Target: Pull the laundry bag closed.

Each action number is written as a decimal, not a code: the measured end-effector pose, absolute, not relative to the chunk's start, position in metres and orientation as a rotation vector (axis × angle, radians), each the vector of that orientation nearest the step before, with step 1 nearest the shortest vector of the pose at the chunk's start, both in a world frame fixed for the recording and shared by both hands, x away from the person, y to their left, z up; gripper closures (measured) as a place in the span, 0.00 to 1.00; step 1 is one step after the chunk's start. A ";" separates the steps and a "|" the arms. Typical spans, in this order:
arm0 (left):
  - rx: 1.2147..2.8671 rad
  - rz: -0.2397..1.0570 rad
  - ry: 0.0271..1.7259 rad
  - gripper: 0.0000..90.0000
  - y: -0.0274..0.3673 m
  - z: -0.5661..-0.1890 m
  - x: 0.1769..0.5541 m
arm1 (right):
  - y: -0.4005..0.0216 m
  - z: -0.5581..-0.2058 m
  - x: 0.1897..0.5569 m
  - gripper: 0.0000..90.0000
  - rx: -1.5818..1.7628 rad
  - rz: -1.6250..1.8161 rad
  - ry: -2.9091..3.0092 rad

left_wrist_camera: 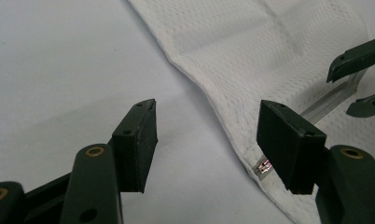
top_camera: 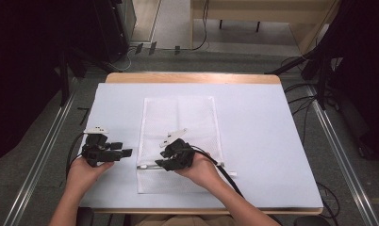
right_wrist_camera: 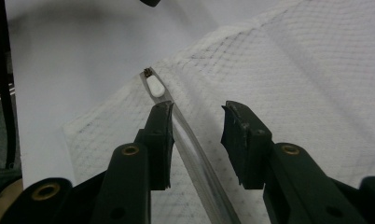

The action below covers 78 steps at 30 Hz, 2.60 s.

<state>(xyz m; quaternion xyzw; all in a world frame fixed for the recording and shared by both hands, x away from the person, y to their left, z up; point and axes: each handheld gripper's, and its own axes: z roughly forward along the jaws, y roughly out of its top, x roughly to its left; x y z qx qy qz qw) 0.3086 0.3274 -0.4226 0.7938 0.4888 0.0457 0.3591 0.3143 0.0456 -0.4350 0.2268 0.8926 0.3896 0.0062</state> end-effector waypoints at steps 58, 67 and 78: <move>2.024 0.124 1.290 0.43 0.337 -0.422 0.301 | 0.113 -0.466 0.306 0.97 0.630 1.221 2.863; 2.024 0.124 1.287 0.46 0.338 -0.423 0.300 | 0.112 -0.466 0.308 0.97 0.602 1.230 2.868; 2.032 0.087 1.231 0.51 0.334 -0.421 0.298 | 0.100 -0.441 0.320 0.98 0.590 1.291 2.815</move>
